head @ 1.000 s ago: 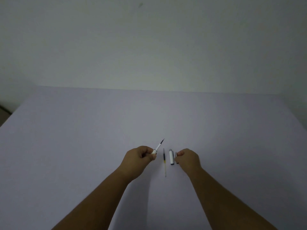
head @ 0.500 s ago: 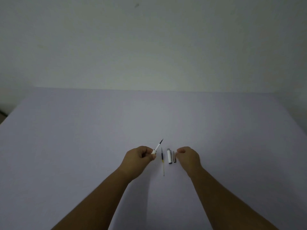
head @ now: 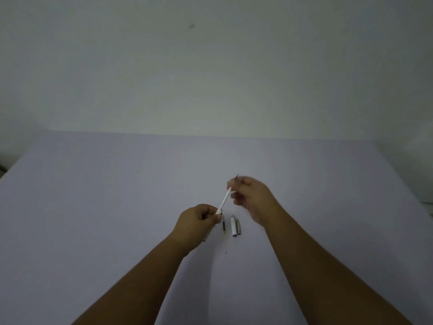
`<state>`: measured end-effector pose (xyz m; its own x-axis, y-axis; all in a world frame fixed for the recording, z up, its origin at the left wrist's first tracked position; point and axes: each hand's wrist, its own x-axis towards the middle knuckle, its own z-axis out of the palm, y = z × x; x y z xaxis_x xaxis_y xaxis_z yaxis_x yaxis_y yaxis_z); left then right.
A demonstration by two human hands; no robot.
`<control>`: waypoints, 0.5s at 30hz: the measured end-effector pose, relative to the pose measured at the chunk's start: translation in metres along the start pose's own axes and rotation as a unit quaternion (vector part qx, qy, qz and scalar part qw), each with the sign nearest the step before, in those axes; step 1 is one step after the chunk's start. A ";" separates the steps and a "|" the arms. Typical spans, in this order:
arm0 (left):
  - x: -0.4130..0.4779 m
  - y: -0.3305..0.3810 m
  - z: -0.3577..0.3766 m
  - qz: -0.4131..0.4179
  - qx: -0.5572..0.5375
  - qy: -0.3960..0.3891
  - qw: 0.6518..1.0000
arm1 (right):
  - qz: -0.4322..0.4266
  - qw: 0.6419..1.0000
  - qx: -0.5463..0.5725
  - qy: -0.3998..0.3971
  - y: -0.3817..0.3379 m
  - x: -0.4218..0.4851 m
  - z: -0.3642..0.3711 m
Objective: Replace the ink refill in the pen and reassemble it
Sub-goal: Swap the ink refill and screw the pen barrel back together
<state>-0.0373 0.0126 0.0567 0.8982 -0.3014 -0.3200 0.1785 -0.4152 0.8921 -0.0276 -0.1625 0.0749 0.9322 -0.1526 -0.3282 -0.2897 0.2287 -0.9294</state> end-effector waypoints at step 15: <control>0.009 -0.021 -0.002 -0.024 -0.010 0.003 1.000 | 0.115 0.901 -0.404 0.113 0.075 0.028 -0.049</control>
<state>-0.0326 0.0205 0.0355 0.8904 -0.2771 -0.3611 0.2296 -0.4117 0.8820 -0.0340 -0.1968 -0.0122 0.7860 -0.4035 -0.4684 -0.6177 -0.4806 -0.6225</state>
